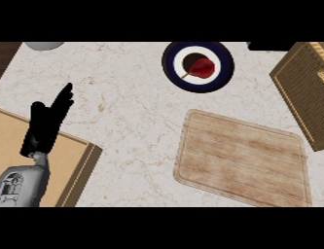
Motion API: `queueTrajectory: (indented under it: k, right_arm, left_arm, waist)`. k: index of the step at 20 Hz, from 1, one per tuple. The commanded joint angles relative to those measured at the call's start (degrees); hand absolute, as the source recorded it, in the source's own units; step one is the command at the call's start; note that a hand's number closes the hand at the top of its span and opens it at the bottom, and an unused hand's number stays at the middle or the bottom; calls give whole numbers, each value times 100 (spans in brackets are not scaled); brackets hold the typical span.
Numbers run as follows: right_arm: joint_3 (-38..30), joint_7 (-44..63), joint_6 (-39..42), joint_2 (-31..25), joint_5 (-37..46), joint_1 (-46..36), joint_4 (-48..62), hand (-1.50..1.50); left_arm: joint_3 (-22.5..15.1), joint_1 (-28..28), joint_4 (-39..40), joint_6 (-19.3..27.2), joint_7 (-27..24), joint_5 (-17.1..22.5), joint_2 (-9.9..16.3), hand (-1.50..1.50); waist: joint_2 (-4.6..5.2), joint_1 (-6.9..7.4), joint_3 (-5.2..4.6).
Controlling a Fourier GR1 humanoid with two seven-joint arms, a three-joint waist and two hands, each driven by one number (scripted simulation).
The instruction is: Pick the bell pepper from the cutting board and place it in the basket
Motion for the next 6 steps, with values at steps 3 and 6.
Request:
queueTrajectory:
  k: [3, 6]
  right_arm:
    - [-557, -253, 384, -843, -449, 599, 504, -150]
    - [-758, -495, 859, -1227, -646, 920, 665, -150]
  left_arm:
    - [-11, -70, 45, 98, -50, -63, -59, 0]
    - [-116, -148, -92, 134, 184, -61, -192, 0]
  waist:
    - [29, 0, 15]
    - [20, -21, 22]
